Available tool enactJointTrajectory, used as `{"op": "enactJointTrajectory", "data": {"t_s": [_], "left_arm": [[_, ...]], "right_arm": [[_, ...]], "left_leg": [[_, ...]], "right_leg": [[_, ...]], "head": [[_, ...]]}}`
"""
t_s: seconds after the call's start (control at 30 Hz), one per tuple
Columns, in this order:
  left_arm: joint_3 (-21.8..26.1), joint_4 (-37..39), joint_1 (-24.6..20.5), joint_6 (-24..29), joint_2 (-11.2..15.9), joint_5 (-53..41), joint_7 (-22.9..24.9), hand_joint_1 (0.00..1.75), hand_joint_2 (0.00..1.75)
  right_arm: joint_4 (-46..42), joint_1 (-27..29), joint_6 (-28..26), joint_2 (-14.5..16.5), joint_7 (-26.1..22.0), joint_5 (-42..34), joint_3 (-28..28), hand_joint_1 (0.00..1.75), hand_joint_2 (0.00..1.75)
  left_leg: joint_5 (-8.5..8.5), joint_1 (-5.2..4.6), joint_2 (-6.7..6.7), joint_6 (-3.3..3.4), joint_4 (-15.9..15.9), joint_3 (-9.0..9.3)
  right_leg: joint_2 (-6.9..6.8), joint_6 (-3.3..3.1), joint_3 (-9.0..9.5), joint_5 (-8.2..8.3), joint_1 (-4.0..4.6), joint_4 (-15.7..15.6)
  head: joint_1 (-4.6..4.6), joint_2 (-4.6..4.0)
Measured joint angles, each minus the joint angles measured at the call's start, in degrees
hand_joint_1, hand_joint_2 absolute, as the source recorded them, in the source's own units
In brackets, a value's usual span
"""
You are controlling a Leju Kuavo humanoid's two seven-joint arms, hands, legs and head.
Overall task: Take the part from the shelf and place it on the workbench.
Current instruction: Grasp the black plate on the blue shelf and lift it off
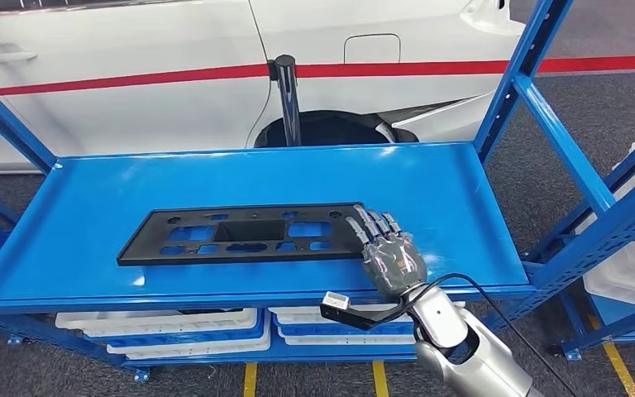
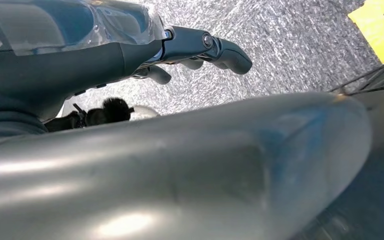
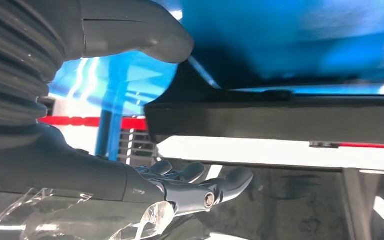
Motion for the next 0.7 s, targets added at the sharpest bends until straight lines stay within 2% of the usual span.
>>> {"op": "enactJointTrajectory", "data": {"t_s": [0.03, 0.07, 0.1, 0.17, 0.2, 0.23, 0.33, 0.37, 0.4, 0.5, 0.53, 0.57, 0.6, 0.7], "left_arm": [[0.11, 0.0, 0.04, 0.0, 0.01, 0.0, 0.01, 0.0, 0.0], [0.25, 0.0, 0.07, 0.0, 0.01, -0.01, 0.01, 0.0, 0.0], [0.41, 0.0, 0.06, 0.0, 0.02, -0.02, 0.01, 0.0, 0.0], [0.69, 0.0, -0.04, 0.0, 0.02, -0.03, 0.01, 0.0, 0.0], [0.76, 0.0, -0.12, 0.0, 0.01, -0.03, 0.01, 0.0, 0.0], [0.81, 0.0, -0.18, 0.0, 0.01, -0.04, 0.01, 0.0, 0.0], [0.86, 0.01, -0.17, 0.0, -0.03, -0.05, 0.01, 0.0, 0.0], [0.87, 0.01, -0.16, 0.01, -0.05, -0.05, 0.0, 0.0, 0.0], [0.88, 0.02, -0.2, 0.07, -0.07, -0.05, -0.01, 0.0, 0.0], [0.9, 0.02, -0.25, 0.24, -0.09, -0.05, -0.01, 0.0, 0.0], [0.91, 0.02, -0.18, 0.24, -0.09, -0.05, -0.01, 0.0, 0.0], [0.92, 0.02, -0.1, 0.24, -0.09, -0.05, -0.01, 0.0, 0.0], [0.93, 0.02, -0.05, 0.24, -0.09, -0.05, 0.0, 0.0, 0.0], [0.95, 0.04, -0.1, 0.24, -0.18, -0.05, 0.01, 0.0, 0.0]], "right_arm": [[0.49, -0.01, -0.17, 0.47, -0.28, -0.19, 0.3, 0.0, 1.75], [1.02, -0.04, -0.41, 0.91, -0.59, -0.38, 0.56, 0.0, 1.75], [1.56, -0.11, -0.68, 1.41, -0.87, -0.58, 0.83, 0.0, 1.75], [2.46, -0.41, -1.2, 2.34, -1.33, -0.86, 1.2, 0.0, 1.75], [2.88, -0.58, -1.45, 2.76, -1.5, -0.98, 1.36, 0.0, 1.75], [3.28, -0.73, -1.67, 3.17, -1.65, -1.08, 1.52, 0.0, 1.75], [4.54, -0.91, -2.32, 4.18, -1.98, -1.28, 2.07, 0.0, 1.75], [4.99, -0.95, -2.53, 4.5, -2.02, -1.38, 2.27, 0.0, 1.75], [5.44, -1.01, -2.74, 4.78, -2.04, -1.49, 2.45, 0.28, 1.75], [6.89, -1.11, -3.12, 5.47, -2.13, -1.67, 2.98, 1.59, 1.75], [7.45, -1.17, -3.16, 5.73, -2.14, -1.72, 3.13, 1.75, 1.75], [8.03, -1.31, -3.19, 6.03, -2.14, -1.85, 3.24, 1.75, 1.75], [8.59, -1.56, -3.19, 6.37, -2.13, -2.08, 3.33, 1.75, 1.75], [10.17, -2.87, -3.28, 7.33, -2.08, -3.3, 3.66, 1.75, 1.75]], "left_leg": [[-0.51, 0.03, 0.0, -0.11, 2.55, -1.36], [0.19, 0.04, 0.01, -0.12, 2.38, -1.42], [1.9, 0.04, 0.01, -0.02, -0.53, -0.15], [6.19, 0.0, -0.03, 0.4, -10.56, 4.76], [7.73, -0.05, -0.05, 0.62, -14.82, 6.91], [8.59, -0.1, -0.06, 0.8, -17.44, 8.25], [9.19, -0.13, -0.06, 1.38, -18.8, 8.9], [9.32, -0.07, -0.06, 1.67, -18.88, 8.93], [9.45, 0.03, -0.04, 1.95, -18.99, 8.96], [9.52, 0.06, -0.01, 2.39, -19.04, 8.9], [9.5, 0.04, -0.01, 2.41, -19.03, 8.92], [9.48, 0.03, -0.01, 2.42, -19.03, 8.98], [9.46, 0.03, -0.02, 2.41, -19.03, 9.07], [9.32, -0.11, -0.09, 2.19, -18.94, 9.27]], "right_leg": [[0.0, 0.0, -0.02, 0.0, 0.0, 0.01], [0.01, 0.0, 0.0, -0.01, 0.0, 0.01], [0.03, 0.02, 0.05, -0.01, 0.0, 0.02], [0.09, 0.14, 0.17, -0.06, 0.08, 0.04], [0.14, 0.28, 0.16, -0.13, 0.2, 0.1], [0.18, 0.48, 0.15, -0.15, 0.33, 0.11], [0.23, 1.2, 0.07, -0.36, 0.43, 0.26], [0.21, 1.46, -0.37, -1.16, 0.37, 1.28], [0.2, 1.74, -1.47, -2.7, 0.31, 3.74], [0.19, 2.34, -7.92, -9.03, 0.25, 17.57], [0.19, 2.38, -9.52, -9.87, 0.24, 20.77], [0.19, 2.32, -9.94, -9.47, 0.24, 21.42], [0.18, 2.17, -9.14, -8.02, 0.25, 19.55], [0.06, 1.31, -2.62, -2.21, 0.43, 6.32]], "head": [[-0.01, 0.0], [-0.01, 0.0], [-0.02, 0.0], [-0.02, 0.0], [-0.02, 0.0], [0.03, 0.0], [0.19, 0.0], [0.21, 0.0], [0.23, 0.0], [0.25, 0.0], [0.25, 0.0], [0.25, 0.0], [0.25, 0.0], [0.26, 0.0]]}}
